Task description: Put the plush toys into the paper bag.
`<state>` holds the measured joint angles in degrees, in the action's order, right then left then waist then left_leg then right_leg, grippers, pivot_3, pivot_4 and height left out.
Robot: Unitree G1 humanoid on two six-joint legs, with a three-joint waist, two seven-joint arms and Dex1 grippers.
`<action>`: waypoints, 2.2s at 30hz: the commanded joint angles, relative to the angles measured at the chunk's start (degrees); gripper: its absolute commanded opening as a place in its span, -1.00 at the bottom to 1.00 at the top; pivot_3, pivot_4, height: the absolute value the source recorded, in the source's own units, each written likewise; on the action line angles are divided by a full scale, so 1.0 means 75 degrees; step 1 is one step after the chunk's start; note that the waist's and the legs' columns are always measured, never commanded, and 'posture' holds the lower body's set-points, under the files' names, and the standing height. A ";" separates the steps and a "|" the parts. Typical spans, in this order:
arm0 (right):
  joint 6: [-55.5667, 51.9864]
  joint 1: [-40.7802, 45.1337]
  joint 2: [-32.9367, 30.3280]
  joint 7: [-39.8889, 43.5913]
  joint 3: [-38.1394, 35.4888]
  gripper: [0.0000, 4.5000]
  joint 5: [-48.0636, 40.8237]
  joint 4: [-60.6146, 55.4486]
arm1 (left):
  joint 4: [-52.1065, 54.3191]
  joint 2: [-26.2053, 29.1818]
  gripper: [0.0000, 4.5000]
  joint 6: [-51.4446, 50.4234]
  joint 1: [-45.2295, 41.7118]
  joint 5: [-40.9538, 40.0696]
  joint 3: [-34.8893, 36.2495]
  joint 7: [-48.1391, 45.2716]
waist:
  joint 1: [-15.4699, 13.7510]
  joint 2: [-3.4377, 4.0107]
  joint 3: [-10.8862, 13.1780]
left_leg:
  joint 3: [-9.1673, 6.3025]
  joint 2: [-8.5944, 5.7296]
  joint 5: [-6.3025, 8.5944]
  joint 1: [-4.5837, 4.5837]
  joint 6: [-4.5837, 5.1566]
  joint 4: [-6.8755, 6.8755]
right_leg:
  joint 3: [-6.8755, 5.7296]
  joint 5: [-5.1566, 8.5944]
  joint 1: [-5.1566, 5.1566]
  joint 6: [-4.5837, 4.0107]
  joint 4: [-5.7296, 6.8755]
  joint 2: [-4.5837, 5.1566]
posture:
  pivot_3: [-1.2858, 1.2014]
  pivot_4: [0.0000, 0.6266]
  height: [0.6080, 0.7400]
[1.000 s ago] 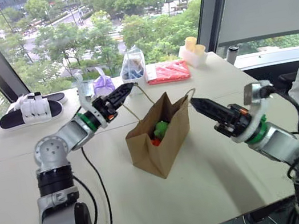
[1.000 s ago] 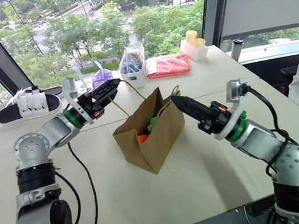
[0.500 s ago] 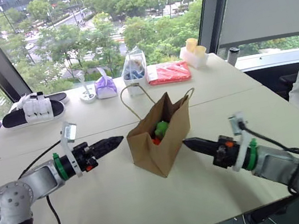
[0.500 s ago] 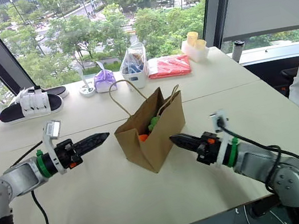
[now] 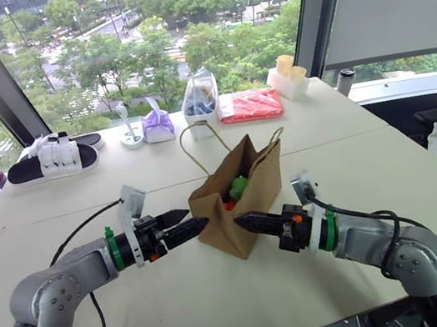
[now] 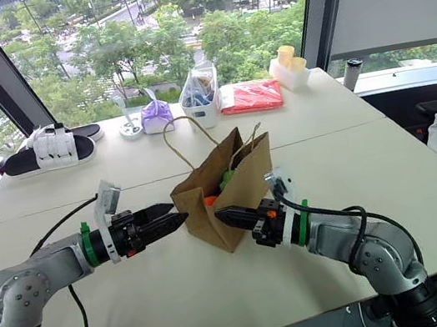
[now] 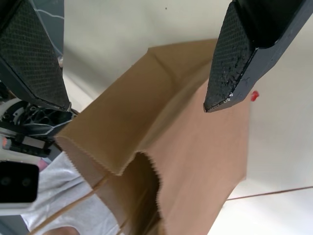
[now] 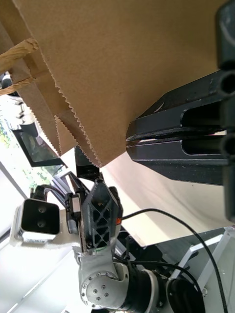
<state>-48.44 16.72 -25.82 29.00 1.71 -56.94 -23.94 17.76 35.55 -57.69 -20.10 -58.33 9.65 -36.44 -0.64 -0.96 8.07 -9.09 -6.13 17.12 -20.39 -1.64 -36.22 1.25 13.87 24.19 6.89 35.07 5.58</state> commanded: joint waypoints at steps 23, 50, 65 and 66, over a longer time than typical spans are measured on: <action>0.0068 0.0331 0.0529 0.0256 0.0195 -0.97 0.0736 0.0303 | 0.0183 -0.0851 1.00 0.1250 -0.0597 0.2348 -0.1993 -0.0024 | -0.0006 -0.0001 -0.0001 | 0.0002 -0.0002 -0.0001 0.0002 0.0000 -0.0003 | -0.0002 0.0000 -0.0004 0.0000 0.0002 -0.0005 | 0.03 -0.52 1.00; -0.0434 -0.0019 0.0134 0.0402 -0.1827 -1.00 -0.0989 0.0182 | -0.0794 -0.0315 -0.97 0.3437 -0.1588 0.4455 -0.2833 -0.1789 | -0.0012 -0.0005 -0.0003 | 0.0000 -0.0003 0.0000 0.0005 0.0002 -0.0007 | -0.0004 -0.0001 -0.0014 0.0001 0.0003 -0.0007 | 0.03 -0.52 1.00; -0.0163 -0.1133 -0.0435 0.0361 -0.2748 -1.00 -0.1240 -0.0170 | -0.8226 -0.1295 -0.97 0.8285 -0.5978 0.6099 -0.3163 -0.5869 | 0.0010 -0.0010 -0.0003 | 0.0004 -0.0007 0.0014 -0.0010 0.0028 -0.0037 | -0.0029 -0.0002 -0.0021 0.0005 -0.0003 0.0001 | 0.03 -0.52 1.00; -0.0163 -0.1341 -0.0420 0.0306 -0.2824 -1.00 -0.1379 -0.0362 | -0.8672 -0.1337 -0.97 0.8439 -0.6157 0.6247 -0.3217 -0.6046 | 0.0023 -0.0010 -0.0003 | 0.0008 -0.0006 0.0017 -0.0008 0.0033 -0.0037 | -0.0029 -0.0003 -0.0020 0.0005 -0.0003 0.0000 | 0.03 -0.52 1.00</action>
<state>-50.65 7.40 -29.19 31.70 -17.61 -64.47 -22.71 -43.28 25.26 3.43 -64.68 -12.72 -15.60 -79.53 -0.47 -1.04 8.05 -9.01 -6.18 17.26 -20.45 -1.38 -36.49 1.03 13.84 24.07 6.94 35.07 5.58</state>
